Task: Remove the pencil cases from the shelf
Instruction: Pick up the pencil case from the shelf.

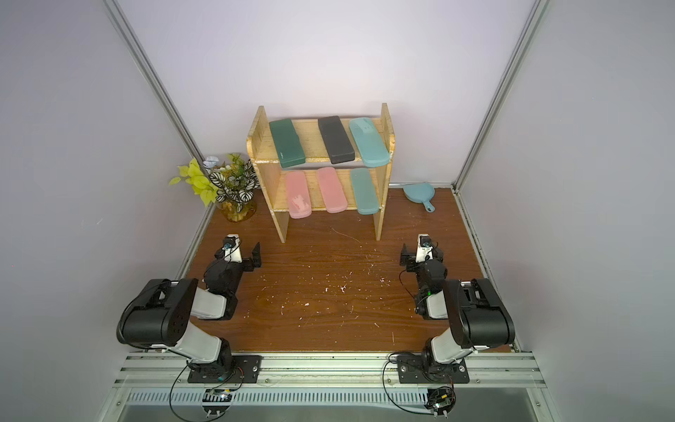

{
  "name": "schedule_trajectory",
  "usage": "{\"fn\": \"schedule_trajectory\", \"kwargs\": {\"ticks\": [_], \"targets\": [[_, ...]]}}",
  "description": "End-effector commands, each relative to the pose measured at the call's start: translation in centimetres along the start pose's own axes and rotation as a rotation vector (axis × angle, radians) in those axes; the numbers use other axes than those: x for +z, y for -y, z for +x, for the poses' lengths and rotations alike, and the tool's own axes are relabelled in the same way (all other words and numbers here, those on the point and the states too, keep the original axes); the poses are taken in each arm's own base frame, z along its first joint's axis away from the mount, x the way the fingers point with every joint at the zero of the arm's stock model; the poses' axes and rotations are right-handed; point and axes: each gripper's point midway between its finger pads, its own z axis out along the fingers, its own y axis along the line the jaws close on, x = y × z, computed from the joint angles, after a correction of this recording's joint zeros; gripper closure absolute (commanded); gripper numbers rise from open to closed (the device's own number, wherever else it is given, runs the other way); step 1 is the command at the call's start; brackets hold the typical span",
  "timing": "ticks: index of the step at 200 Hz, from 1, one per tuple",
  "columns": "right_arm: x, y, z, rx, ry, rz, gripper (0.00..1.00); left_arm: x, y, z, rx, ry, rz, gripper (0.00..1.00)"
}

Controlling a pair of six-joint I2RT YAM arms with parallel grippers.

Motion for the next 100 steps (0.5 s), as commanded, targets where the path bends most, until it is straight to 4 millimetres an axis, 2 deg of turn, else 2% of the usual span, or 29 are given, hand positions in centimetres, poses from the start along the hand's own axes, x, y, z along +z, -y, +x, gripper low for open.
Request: {"fn": "schedule_trajectory", "kwargs": {"ticks": [1,100], "targets": [[0.22,-0.31,-1.79,-0.006,0.063,-0.01,0.01,0.14,0.47,-0.66,0.018,0.019,0.016,0.01],[0.22,-0.27,-1.75,-0.004,0.061,-0.009,0.01,0.15,0.44,-0.67,0.018,0.02,0.013,0.01]]}}
